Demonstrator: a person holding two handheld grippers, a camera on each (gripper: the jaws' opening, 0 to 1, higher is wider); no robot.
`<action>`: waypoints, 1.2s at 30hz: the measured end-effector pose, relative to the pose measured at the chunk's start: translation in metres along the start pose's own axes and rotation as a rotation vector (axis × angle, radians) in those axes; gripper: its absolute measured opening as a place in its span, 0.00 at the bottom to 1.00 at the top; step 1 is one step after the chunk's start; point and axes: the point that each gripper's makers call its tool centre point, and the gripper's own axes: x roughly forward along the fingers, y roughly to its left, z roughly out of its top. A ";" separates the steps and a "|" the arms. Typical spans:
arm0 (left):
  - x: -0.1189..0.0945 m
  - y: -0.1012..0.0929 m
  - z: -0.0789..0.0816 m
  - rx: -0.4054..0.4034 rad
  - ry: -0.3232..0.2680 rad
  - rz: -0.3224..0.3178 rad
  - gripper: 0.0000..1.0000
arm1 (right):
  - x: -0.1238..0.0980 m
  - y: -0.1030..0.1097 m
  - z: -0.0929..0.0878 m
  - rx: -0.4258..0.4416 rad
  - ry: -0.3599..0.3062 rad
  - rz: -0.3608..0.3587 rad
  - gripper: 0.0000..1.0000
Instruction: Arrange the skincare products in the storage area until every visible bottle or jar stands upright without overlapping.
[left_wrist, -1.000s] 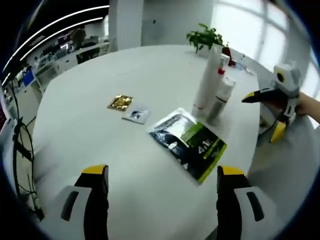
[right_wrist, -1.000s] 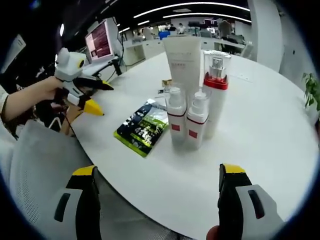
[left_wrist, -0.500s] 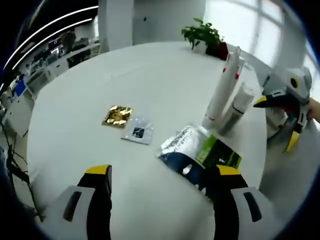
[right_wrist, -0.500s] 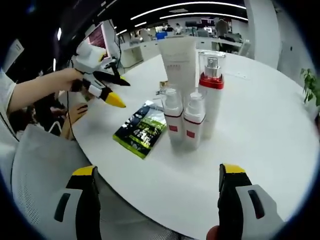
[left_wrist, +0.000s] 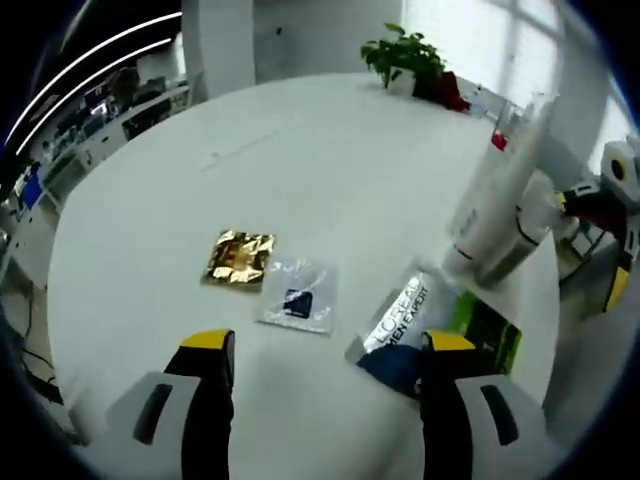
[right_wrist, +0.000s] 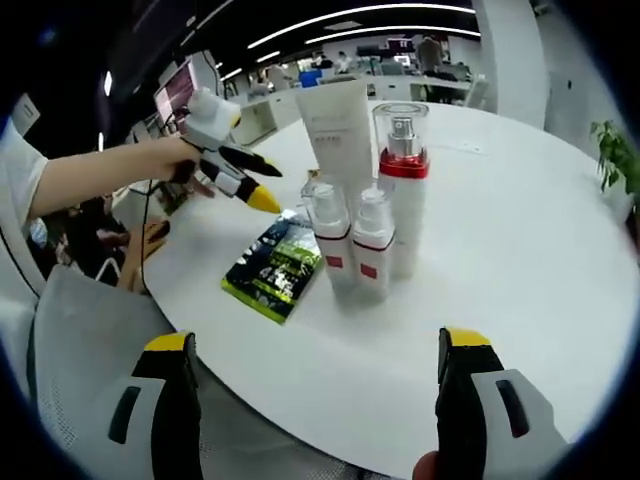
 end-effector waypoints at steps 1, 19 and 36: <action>0.001 0.001 0.001 0.002 0.004 -0.001 0.72 | 0.000 0.000 0.000 0.004 -0.002 0.000 0.99; 0.039 0.021 0.007 0.044 0.089 0.015 0.62 | 0.000 -0.006 0.000 0.024 -0.002 -0.007 0.99; 0.043 0.026 0.009 0.080 0.153 0.004 0.50 | -0.001 -0.008 0.001 0.035 -0.013 -0.017 0.99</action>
